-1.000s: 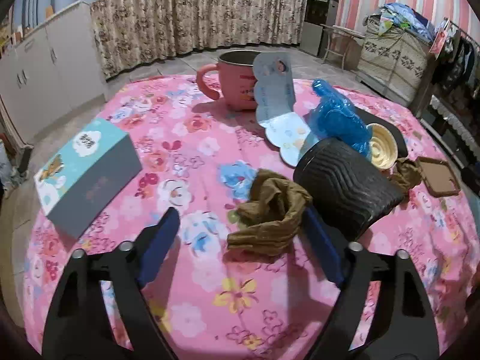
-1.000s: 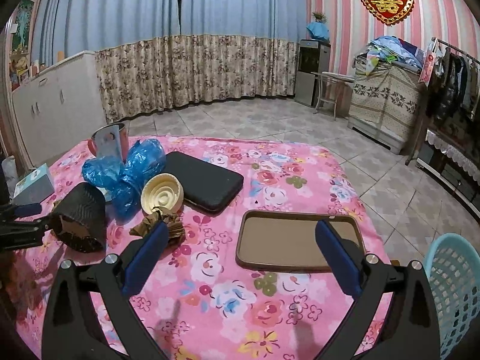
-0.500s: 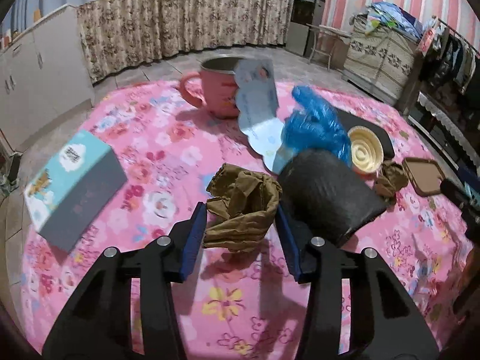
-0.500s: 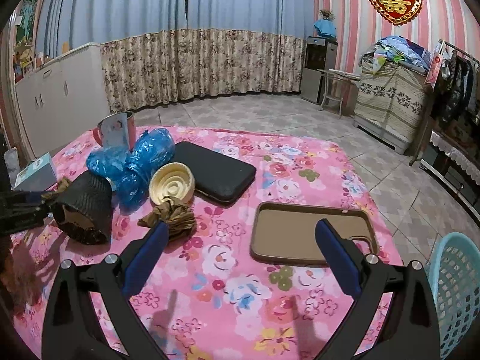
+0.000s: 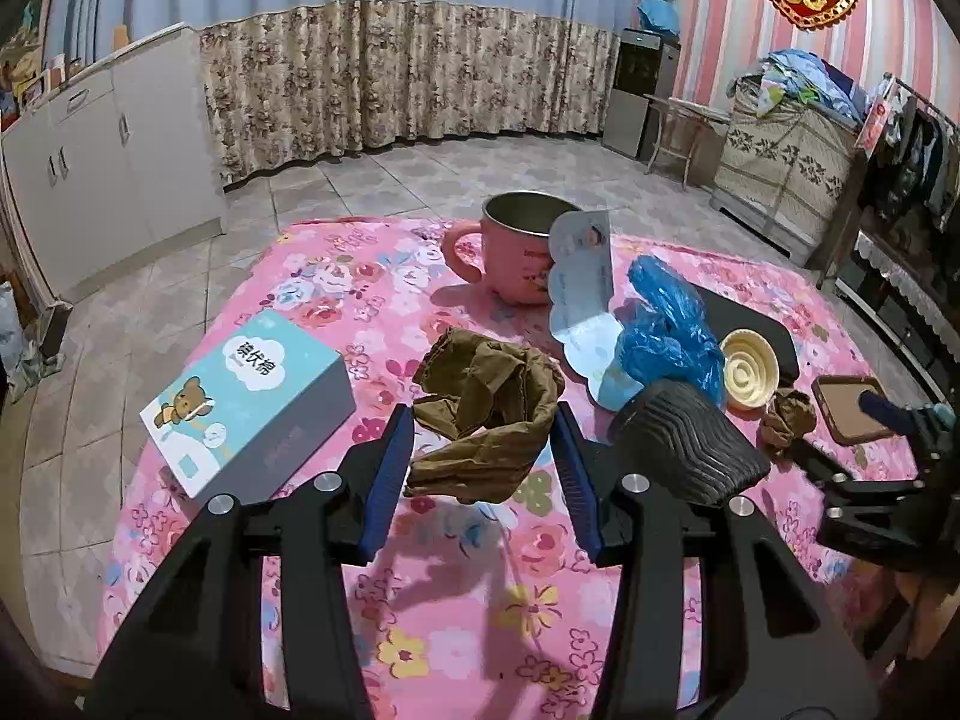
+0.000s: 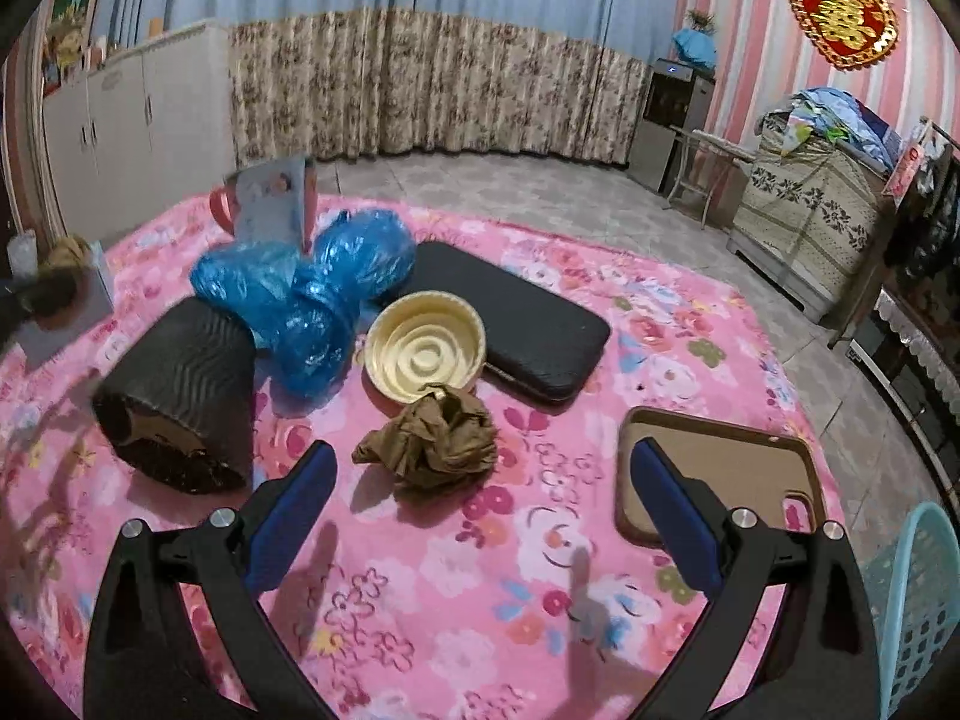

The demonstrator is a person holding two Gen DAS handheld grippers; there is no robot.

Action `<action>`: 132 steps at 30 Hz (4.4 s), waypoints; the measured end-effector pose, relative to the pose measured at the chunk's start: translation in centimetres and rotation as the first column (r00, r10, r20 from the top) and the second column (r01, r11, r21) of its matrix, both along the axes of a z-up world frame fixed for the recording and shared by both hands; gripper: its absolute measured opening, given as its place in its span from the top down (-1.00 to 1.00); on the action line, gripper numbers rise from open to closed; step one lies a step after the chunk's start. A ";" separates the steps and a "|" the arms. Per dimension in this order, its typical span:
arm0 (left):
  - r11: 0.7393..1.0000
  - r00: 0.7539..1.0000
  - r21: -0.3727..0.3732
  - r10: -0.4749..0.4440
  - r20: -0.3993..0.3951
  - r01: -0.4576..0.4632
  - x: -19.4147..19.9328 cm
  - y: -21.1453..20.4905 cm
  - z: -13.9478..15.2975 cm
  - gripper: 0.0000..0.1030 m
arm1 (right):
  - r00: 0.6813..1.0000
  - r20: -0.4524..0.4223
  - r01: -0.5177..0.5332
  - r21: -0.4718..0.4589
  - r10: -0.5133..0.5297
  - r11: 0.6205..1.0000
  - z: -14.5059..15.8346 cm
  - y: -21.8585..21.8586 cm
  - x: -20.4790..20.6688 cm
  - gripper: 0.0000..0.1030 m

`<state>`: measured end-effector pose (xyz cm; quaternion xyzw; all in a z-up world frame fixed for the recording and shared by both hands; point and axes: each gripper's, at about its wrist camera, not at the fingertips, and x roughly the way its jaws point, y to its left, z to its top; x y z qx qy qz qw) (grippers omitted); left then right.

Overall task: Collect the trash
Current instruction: 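Grasp the brown cloth with the left tool while the right tool grasps the brown crumpled scrap, then carry both brown items over the light-blue basket, then open the left tool to drop the brown cloth while the right tool releases its scrap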

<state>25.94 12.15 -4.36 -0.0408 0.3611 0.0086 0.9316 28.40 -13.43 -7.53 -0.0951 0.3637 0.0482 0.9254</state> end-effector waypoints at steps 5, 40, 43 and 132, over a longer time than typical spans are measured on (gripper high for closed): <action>1.000 1.000 -0.012 0.012 0.001 -0.012 0.1 0.5 0.1 0.11 | 1.000 -0.016 0.009 0.003 -0.009 1.000 -0.4 0.1 0.7 -0.80; 0.976 0.970 0.050 -0.216 0.110 0.212 -5.3 -11.2 4.6 0.11 | 0.977 0.191 0.081 0.074 -0.094 0.994 10.7 -13.6 -11.5 0.26; 0.968 0.960 0.042 -0.251 0.122 0.247 -5.8 -13.3 5.3 0.11 | 0.967 0.207 0.129 0.092 -0.145 0.987 11.4 -16.5 -13.3 0.26; 0.934 0.924 0.140 -0.348 0.158 0.328 -6.9 -30.6 5.6 -0.89 | 0.814 0.164 0.531 0.180 -0.557 0.828 6.4 -35.1 -15.9 -0.62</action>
